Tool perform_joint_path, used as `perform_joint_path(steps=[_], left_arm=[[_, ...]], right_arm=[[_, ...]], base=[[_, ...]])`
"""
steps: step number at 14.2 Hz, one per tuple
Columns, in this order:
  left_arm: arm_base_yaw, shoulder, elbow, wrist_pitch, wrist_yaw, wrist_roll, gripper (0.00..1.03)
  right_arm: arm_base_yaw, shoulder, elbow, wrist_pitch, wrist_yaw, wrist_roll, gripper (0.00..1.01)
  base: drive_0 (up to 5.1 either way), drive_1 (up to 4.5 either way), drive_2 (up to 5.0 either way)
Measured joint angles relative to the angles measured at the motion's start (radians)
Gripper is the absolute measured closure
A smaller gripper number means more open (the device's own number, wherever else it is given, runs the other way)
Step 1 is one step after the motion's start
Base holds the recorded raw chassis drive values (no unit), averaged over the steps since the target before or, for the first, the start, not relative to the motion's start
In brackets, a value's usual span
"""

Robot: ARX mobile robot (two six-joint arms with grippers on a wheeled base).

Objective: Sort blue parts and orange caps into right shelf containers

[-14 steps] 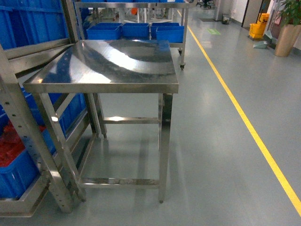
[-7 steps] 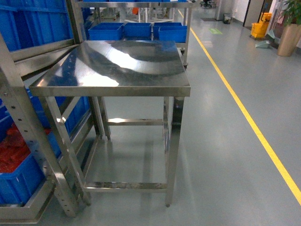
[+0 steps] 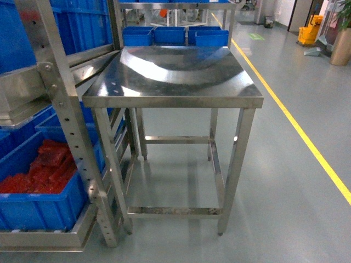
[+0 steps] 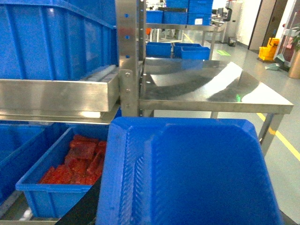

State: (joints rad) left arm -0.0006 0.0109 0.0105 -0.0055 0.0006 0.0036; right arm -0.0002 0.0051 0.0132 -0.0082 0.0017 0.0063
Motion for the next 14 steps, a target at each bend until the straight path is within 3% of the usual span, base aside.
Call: perform_joint_path(steps=[14], left_arm=[[0.0, 0.0, 0.0, 0.0, -0.001, 0.0, 0.6]], right_arm=[[0.0, 0.0, 0.0, 0.003, -0.002, 0.0, 0.61]], base=[[-4.9, 2.42, 2.4]])
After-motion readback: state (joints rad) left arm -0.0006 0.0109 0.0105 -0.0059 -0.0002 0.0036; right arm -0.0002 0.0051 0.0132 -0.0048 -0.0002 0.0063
